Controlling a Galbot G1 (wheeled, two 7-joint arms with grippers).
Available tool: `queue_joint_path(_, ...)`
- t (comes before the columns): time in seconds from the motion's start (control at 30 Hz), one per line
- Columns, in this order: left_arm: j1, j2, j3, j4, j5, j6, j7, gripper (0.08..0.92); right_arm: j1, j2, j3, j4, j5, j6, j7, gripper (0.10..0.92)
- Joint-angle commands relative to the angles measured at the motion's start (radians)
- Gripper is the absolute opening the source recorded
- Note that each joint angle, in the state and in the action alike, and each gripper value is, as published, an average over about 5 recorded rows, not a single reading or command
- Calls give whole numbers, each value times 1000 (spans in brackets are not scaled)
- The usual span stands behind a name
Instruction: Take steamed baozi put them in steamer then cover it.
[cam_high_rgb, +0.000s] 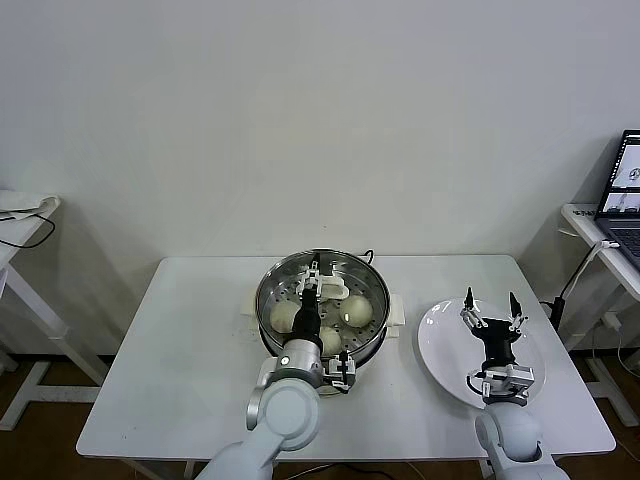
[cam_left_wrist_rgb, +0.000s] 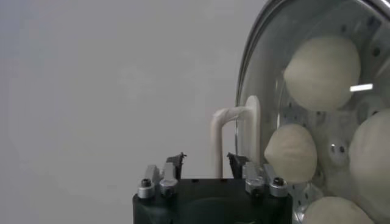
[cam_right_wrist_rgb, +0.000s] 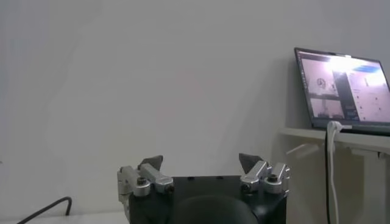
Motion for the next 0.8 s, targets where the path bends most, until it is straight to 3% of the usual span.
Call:
queue_joint_path(0.03,54,50,-17,-125,-33,-2,7,771,2,1,-1,5,1,-3,2,823)
queue_joint_path(0.17,88,88,-27,-185,-67,-6,10,819,3,-4,0,9,3,-4,3,823)
queue_joint_path(0.43,147,168,-135,-351,-264,-15,-27,823,-6,-21,4,23,0,-22,-8,823)
queue_joint_path(0.53,156,184,-282,-376,-433,-46,-125,823,-17,-34,0,44,2,-72,-2,823)
queue_joint_path(0.67,161,173,-507,-303,-813,-179,-363,823,-35,-47,1,73,35,-97,-20,823)
queue_joint_path(0.8,175,155,-696,-171,-1269,-357,-452,823,-57,-52,12,104,108,-112,-59,823)
